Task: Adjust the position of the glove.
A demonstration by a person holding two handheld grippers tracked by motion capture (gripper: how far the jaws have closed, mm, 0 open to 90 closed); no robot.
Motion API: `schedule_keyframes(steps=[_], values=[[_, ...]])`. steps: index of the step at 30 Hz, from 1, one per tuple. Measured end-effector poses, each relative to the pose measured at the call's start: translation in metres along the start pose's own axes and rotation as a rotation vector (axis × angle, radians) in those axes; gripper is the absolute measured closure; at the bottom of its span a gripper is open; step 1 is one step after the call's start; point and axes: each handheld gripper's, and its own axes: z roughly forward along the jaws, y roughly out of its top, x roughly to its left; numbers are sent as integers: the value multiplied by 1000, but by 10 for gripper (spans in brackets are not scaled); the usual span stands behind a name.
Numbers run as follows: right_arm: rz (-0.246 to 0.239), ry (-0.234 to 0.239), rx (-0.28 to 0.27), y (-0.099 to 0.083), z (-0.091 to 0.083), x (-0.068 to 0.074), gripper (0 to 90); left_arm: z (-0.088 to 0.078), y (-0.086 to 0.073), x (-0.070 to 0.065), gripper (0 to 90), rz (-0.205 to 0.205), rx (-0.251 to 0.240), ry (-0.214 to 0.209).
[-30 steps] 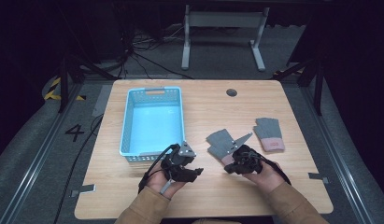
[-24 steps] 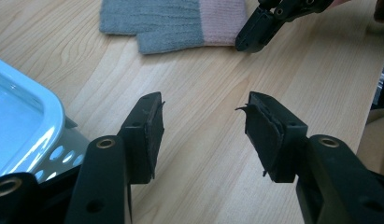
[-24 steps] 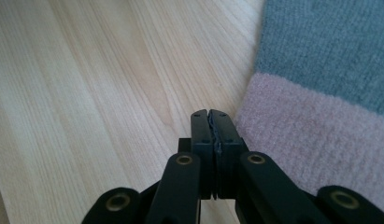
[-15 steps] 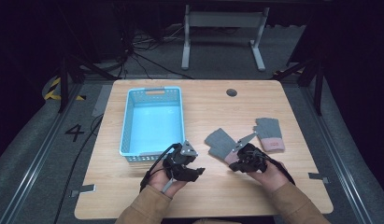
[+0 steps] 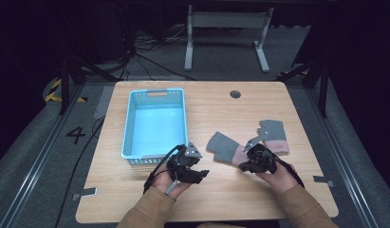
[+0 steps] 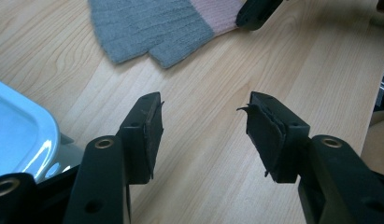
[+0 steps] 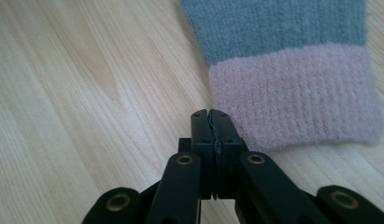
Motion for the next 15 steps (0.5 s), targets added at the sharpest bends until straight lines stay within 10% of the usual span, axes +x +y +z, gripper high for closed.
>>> schedule_keyframes(steps=[15], values=[[-30, 7, -84, 28, -11, 10, 892, -6, -3, 3, 460, -17, -7, 16]])
